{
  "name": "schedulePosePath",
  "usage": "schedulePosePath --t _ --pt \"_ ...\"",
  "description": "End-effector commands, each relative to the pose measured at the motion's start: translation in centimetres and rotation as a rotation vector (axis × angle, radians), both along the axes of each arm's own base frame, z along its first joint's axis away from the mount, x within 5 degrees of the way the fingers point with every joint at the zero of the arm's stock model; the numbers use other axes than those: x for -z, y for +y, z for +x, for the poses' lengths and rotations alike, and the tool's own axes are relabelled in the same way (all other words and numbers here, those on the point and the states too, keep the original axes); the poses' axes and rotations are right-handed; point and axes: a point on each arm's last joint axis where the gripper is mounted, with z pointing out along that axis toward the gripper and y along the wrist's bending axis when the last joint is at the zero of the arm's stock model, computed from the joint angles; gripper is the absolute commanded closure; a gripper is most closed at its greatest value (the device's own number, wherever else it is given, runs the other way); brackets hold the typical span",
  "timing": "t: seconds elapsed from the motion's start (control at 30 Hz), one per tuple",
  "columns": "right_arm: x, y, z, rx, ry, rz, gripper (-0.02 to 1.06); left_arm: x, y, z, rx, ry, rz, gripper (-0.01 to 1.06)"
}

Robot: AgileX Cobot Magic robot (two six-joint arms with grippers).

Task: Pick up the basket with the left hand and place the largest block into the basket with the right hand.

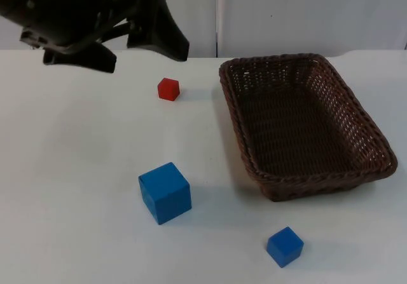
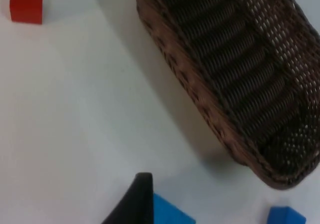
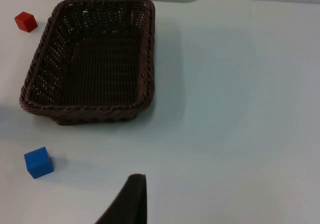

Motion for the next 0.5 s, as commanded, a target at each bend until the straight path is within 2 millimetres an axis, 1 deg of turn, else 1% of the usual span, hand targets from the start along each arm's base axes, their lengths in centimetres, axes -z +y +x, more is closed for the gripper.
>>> schedulePosePath --t 0.0,0.07,0.1,0.23,0.27,0.4,0.43,0.47 --pt "0.0 0.0 0.0 0.006 -0.006 0.0 -0.01 0.0 -0.6 0.9 -0.002 0.0 -0.02 0.0" --pt "0.0 0.0 0.0 0.006 -0.006 0.0 -0.01 0.1 -1.0 1.8 0.012 0.02 -0.029 0.0" --pt "0.0 0.0 0.0 0.006 -0.006 0.0 -0.01 0.1 -1.0 1.8 0.012 0.02 -0.029 0.0" --pt "0.0 0.0 0.0 0.006 -0.006 0.0 -0.01 1.1 -1.7 3.7 0.016 0.05 -0.035 0.0" --pt "0.0 0.0 0.0 0.006 -0.006 0.0 -0.01 1.1 -1.7 3.7 0.016 0.05 -0.035 0.0" --pt "0.0 0.0 0.0 0.006 -0.006 0.0 -0.01 2.2 -2.1 5.4 -0.006 0.078 -0.04 0.0" --pt "0.0 0.0 0.0 0.006 -0.006 0.0 -0.01 2.2 -2.1 5.4 -0.006 0.078 -0.04 0.0" --pt "0.0 0.0 0.0 0.006 -0.006 0.0 -0.01 2.9 -2.3 5.9 -0.014 0.094 -0.04 0.0"
